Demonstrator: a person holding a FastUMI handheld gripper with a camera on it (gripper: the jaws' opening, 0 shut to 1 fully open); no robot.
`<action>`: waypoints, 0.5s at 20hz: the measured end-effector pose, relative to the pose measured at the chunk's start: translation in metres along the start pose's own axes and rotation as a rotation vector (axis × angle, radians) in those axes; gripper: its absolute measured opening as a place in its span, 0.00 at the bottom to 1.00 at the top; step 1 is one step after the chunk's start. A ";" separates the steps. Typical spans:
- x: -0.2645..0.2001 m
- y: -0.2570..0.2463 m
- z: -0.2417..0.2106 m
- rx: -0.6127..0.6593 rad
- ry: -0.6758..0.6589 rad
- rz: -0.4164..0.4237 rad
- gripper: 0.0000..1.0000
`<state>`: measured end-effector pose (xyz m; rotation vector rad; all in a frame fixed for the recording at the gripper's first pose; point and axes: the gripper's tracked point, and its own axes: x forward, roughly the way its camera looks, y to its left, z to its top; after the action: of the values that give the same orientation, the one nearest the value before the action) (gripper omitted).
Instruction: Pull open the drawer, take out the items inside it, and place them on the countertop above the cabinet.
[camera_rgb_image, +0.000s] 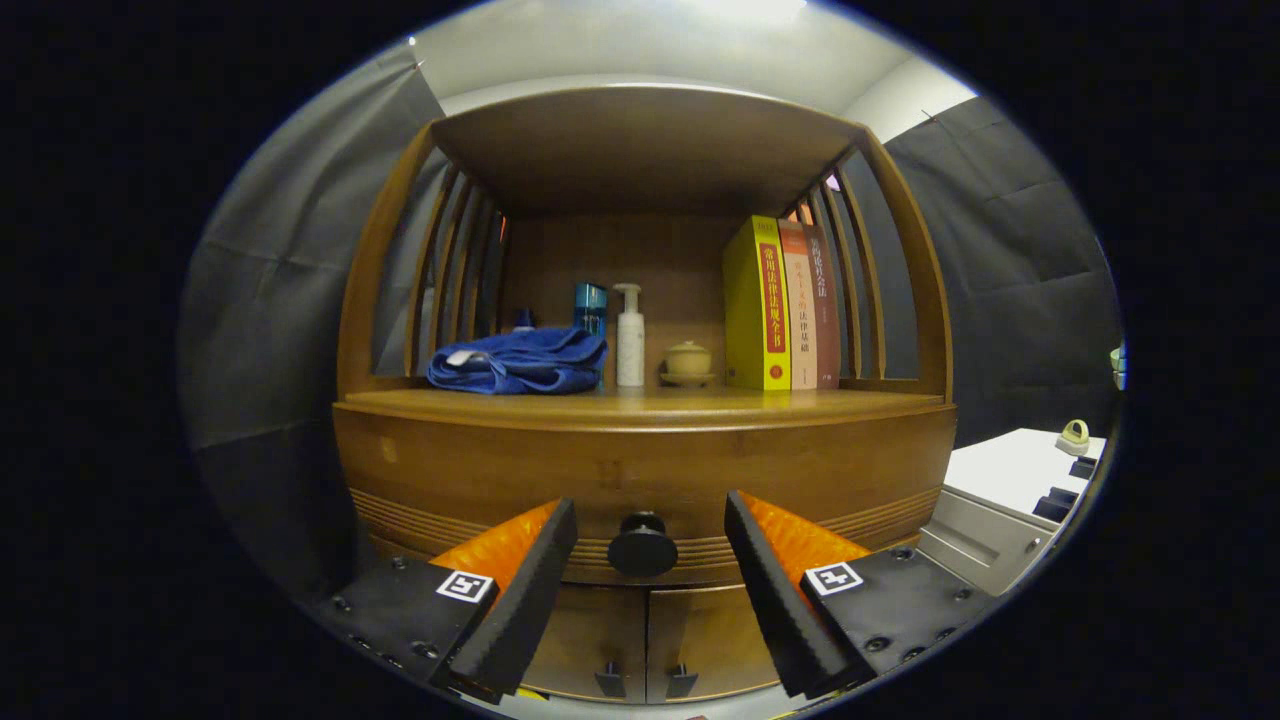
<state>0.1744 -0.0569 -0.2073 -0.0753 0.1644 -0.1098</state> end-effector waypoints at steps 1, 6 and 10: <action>0.006 0.000 -0.005 -0.002 0.011 -0.003 0.97; 0.030 -0.006 -0.023 -0.012 0.064 -0.028 0.82; 0.032 0.002 -0.024 -0.019 0.051 0.008 0.64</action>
<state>0.2017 -0.0601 -0.2357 -0.0903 0.2168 -0.1021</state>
